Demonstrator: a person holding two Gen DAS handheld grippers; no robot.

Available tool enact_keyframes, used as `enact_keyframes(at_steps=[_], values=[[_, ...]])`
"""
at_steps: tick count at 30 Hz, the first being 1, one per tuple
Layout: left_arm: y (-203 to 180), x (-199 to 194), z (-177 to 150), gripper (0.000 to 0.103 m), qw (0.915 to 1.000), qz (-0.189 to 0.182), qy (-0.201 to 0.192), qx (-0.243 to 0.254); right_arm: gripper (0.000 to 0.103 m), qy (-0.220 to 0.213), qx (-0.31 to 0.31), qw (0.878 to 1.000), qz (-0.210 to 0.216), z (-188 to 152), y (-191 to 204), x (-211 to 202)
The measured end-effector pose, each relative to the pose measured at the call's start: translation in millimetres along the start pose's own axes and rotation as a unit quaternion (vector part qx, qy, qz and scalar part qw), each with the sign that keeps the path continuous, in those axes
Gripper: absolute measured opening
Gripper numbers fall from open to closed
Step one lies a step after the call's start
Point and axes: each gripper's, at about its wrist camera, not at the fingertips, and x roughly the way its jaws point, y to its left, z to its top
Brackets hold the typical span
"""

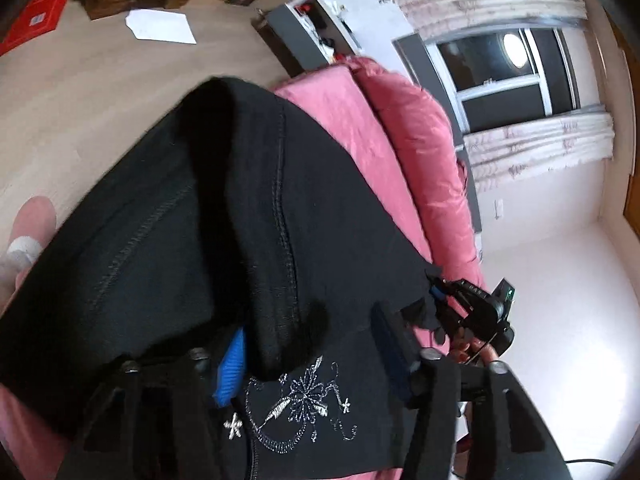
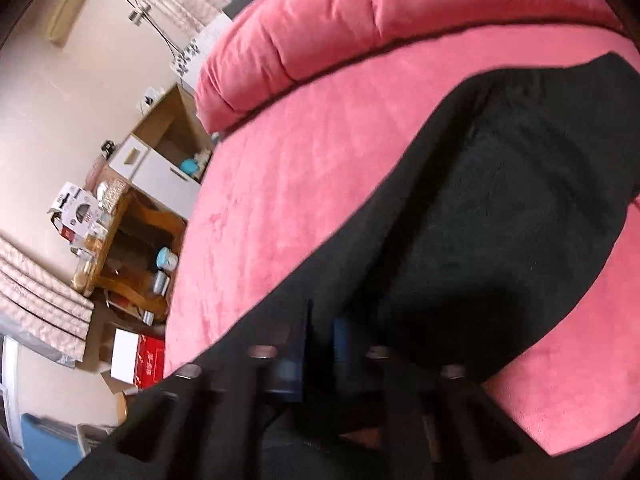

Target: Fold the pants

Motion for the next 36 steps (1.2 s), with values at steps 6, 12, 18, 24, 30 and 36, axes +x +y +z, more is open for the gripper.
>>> enact_keyframes(at_steps=[6, 12, 18, 24, 30, 36], values=[[-4.2, -15.5, 10.6, 0.009, 0.9997, -0.023, 0.000, -0.006, 0.010, -0.031, -0.031, 0.999, 0.021, -10.7, 6.1, -35.8], [-15.5, -74.8, 45.8, 0.008, 0.9940, -0.078, -0.075, -0.012, 0.010, -0.066, -0.080, 0.993, 0.057, -43.9, 14.9, -104.6], [7.9, -89.5, 47.4, 0.008, 0.9928, -0.059, -0.096, -0.040, 0.010, -0.077, -0.102, 0.989, 0.080, -109.4, 18.7, -146.3], [44.7, -84.8, 32.4, 0.008, 0.9937, -0.027, -0.081, -0.072, 0.010, -0.058, -0.109, 0.991, 0.058, -168.5, 3.0, -139.6], [53.6, -79.5, 13.7, 0.034, 0.9955, -0.012, -0.059, -0.073, 0.010, -0.003, -0.085, 0.996, 0.035, -197.2, -28.7, -99.3], [51.5, -76.1, 7.6, 0.046, 0.9934, -0.025, -0.051, -0.100, 0.016, 0.014, -0.033, 0.998, 0.060, -202.8, -54.5, -93.7]])
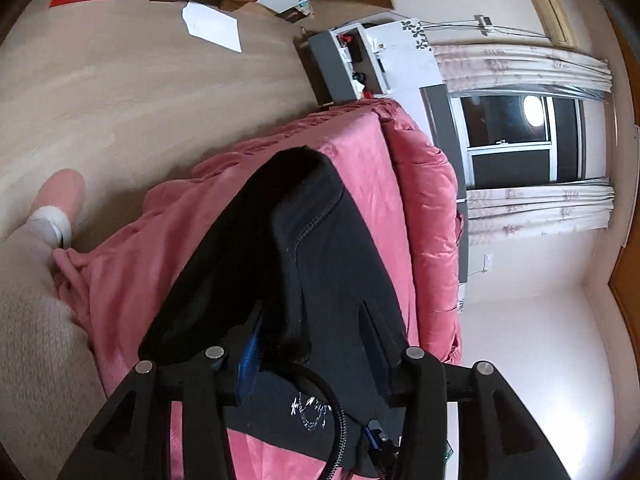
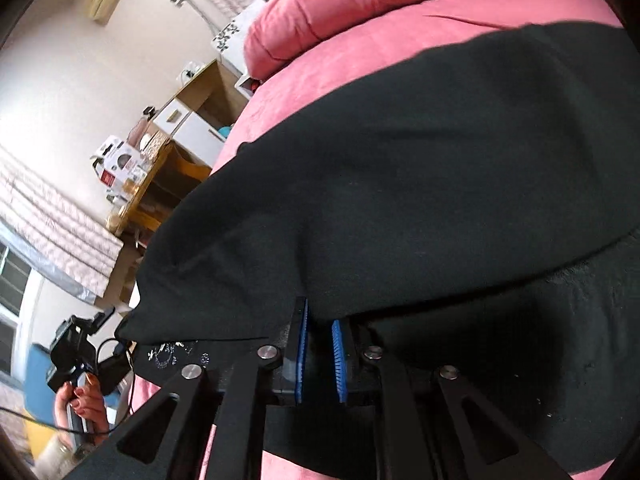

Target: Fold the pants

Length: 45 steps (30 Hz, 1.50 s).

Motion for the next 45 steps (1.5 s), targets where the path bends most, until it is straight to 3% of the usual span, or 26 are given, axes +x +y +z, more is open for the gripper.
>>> enact_keyframes(at_steps=[4, 6, 8, 9, 11, 12, 13, 16, 18, 21, 23, 26, 31, 36, 45], values=[[-18.3, -23.1, 6.4, 0.046, 0.9973, 0.030, -0.050, 0.044, 0.035, -0.021, 0.012, 1.000, -0.003, 1.8, -10.3, -14.2], [-34.2, -52.1, 11.9, 0.046, 0.9872, 0.068, -0.120, 0.080, 0.040, -0.040, 0.023, 0.999, -0.011, 2.8, -19.0, -23.8], [-52.2, -85.1, 12.2, 0.046, 0.9626, 0.124, -0.210, 0.117, 0.040, -0.050, 0.034, 0.998, -0.021, 4.3, -29.2, -30.8], [-61.5, -99.2, 10.5, 0.046, 0.9461, 0.155, -0.251, 0.134, 0.040, -0.053, 0.037, 0.998, -0.024, 5.2, -29.3, -33.6], [-75.3, -115.8, 8.0, 0.047, 0.9234, 0.195, -0.289, 0.161, 0.040, -0.059, 0.043, 0.997, -0.030, 6.7, -34.4, -37.4], [-80.9, -119.2, 6.6, 0.048, 0.9162, 0.212, -0.293, 0.172, 0.040, -0.062, 0.046, 0.996, -0.032, 7.8, -36.1, -38.2], [-83.6, -117.9, 5.4, 0.049, 0.9145, 0.224, -0.286, 0.177, 0.041, -0.063, 0.049, 0.996, -0.033, 7.9, -38.5, -39.3], [-81.2, -90.5, 0.0, 0.050, 0.9350, 0.228, -0.209, 0.173, 0.043, -0.067, 0.057, 0.996, -0.031, 10.4, -41.9, -41.7], [-75.3, -55.9, -7.6, 0.050, 0.9514, 0.221, -0.132, 0.169, 0.044, -0.070, 0.060, 0.995, -0.030, 11.0, -42.9, -43.2], [-67.8, -10.4, -20.7, 0.050, 0.9731, 0.177, -0.038, 0.143, 0.045, -0.073, 0.060, 0.995, -0.031, 9.2, -40.9, -45.1], [-64.4, 8.6, -28.3, 0.050, 0.9761, 0.178, -0.014, 0.124, 0.047, -0.078, 0.062, 0.994, -0.032, 8.8, -43.7, -48.0], [-64.2, 23.1, -39.1, 0.050, 0.9732, 0.207, -0.008, 0.099, 0.050, -0.087, 0.074, 0.993, -0.032, 11.1, -49.2, -51.9], [-73.9, 28.5, -53.9, 0.048, 0.9710, 0.211, 0.003, 0.112, 0.053, -0.110, 0.095, 0.988, -0.042, 11.4, -63.2, -64.1], [-56.9, 37.4, -57.2, 0.048, 0.9732, 0.209, 0.019, 0.094, 0.053, -0.122, 0.116, 0.985, -0.043, 10.9, -79.1, -72.5], [-37.6, 45.5, -39.5, 0.047, 0.9907, 0.126, -0.030, 0.040, 0.053, -0.146, 0.154, 0.977, -0.033, 24.5, -102.6, -82.7]])
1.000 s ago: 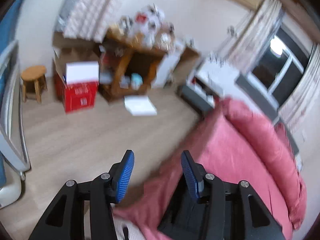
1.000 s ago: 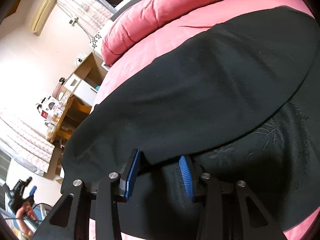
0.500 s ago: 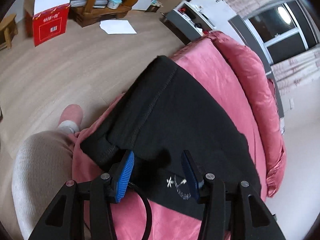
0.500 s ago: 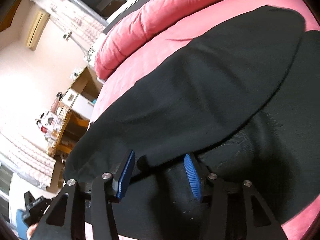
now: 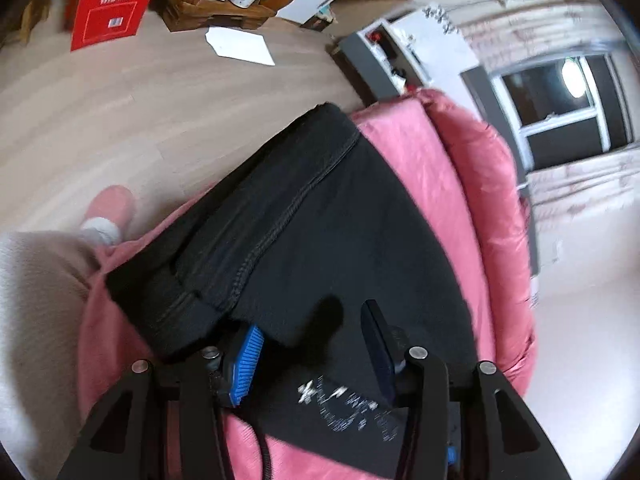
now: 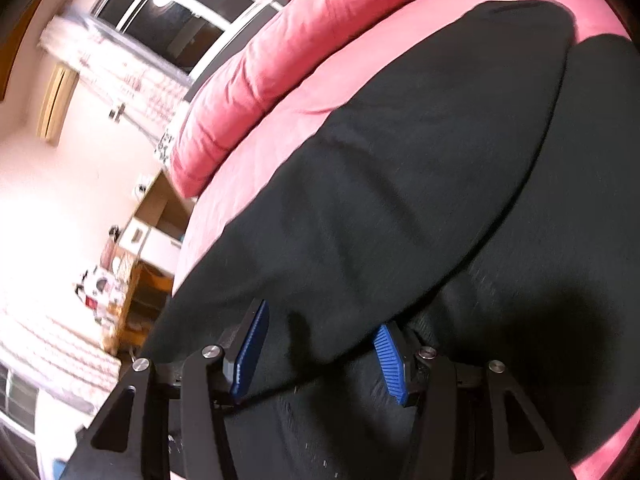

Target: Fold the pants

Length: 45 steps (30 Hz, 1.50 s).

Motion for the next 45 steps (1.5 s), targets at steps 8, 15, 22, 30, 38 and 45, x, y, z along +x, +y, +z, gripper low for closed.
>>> enact_keyframes(at_steps=[8, 15, 22, 30, 38, 45], values=[[-1.7, -6.4, 3.0, 0.007, 0.9993, -0.021, 0.008, 0.028, 0.053, -0.040, 0.052, 0.998, -0.009, 40.9, -29.6, -6.6], [-19.2, -37.9, 11.0, 0.006, 0.9974, -0.058, -0.009, 0.041, 0.009, -0.068, 0.101, 0.992, -0.032, 79.5, -59.3, -20.8], [-21.3, -62.5, 22.6, 0.006, 0.9958, -0.062, -0.028, 0.062, 0.008, -0.113, -0.002, 0.994, 0.004, 79.6, -11.8, -92.5], [7.3, -48.8, 21.9, 0.006, 0.9979, 0.005, 0.004, 0.064, 0.008, -0.057, 0.001, 0.997, -0.051, 13.3, -43.7, -106.7], [18.2, -35.5, 10.2, 0.006, 0.9969, 0.036, 0.015, 0.069, 0.008, -0.026, 0.040, 0.997, -0.058, 7.8, -83.0, -79.7], [4.1, -51.7, 3.4, 0.006, 0.9938, 0.053, -0.011, 0.097, 0.008, -0.032, 0.005, 0.997, -0.068, 10.6, -67.6, -80.5]])
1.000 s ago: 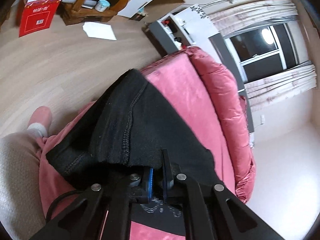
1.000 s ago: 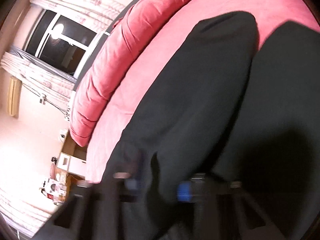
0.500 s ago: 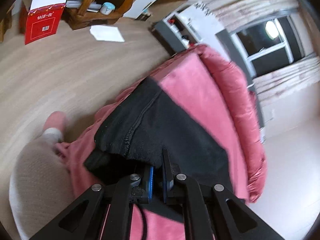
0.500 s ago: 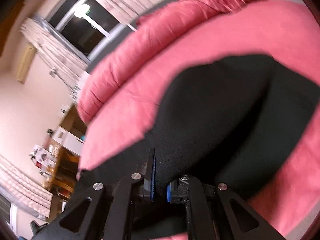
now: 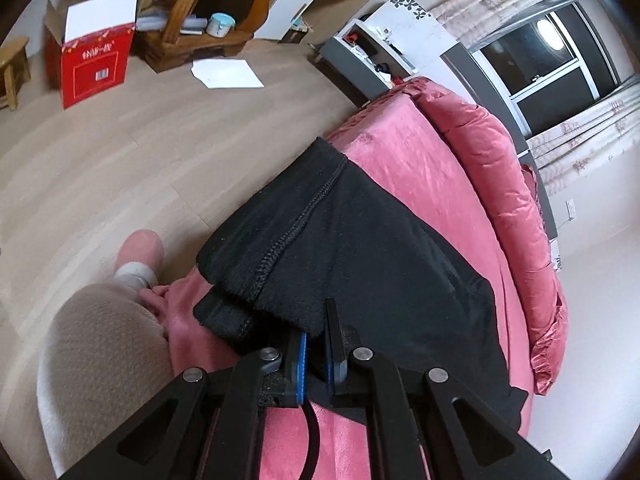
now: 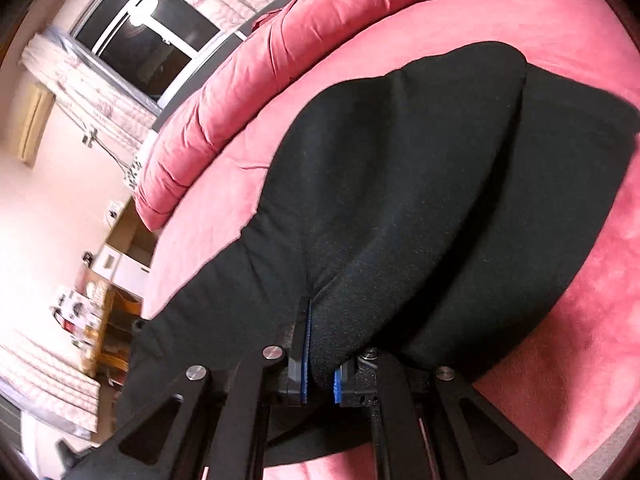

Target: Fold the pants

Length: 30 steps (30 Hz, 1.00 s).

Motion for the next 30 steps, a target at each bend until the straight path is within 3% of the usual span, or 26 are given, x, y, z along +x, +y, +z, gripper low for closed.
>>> enact_keyframes(at_steps=[9, 14, 18, 21, 23, 26, 30], values=[[-3.6, -14.8, -9.5, 0.006, 0.9993, 0.004, -0.036, 0.002, 0.008, 0.005, -0.009, 1.000, -0.017, -2.7, -3.1, 8.6], [-2.8, 4.5, -18.7, 0.008, 0.9982, 0.056, 0.003, 0.021, 0.009, 0.010, 0.011, 1.000, -0.011, -2.6, -6.2, 14.6], [-13.6, -14.2, -18.6, 0.017, 0.9961, 0.069, -0.044, 0.034, 0.012, 0.011, 0.006, 1.000, -0.008, -1.5, -4.1, 13.4], [-19.6, -36.3, -18.4, 0.019, 0.9924, 0.073, -0.096, 0.024, 0.023, 0.007, 0.034, 0.999, 0.010, 3.3, -9.1, 11.4], [-22.0, -50.8, -16.8, 0.019, 0.9880, 0.074, -0.134, 0.021, 0.038, -0.010, 0.056, 0.998, 0.018, 9.8, -16.9, 3.4], [-37.7, -70.5, -15.7, 0.022, 0.9778, 0.074, -0.188, 0.055, 0.044, -0.044, 0.073, 0.996, 0.018, 23.7, -30.0, -10.9], [-70.2, -59.5, -20.0, 0.025, 0.9758, 0.042, -0.167, 0.135, 0.044, -0.078, 0.105, 0.991, 0.017, 50.7, -55.6, -19.2]])
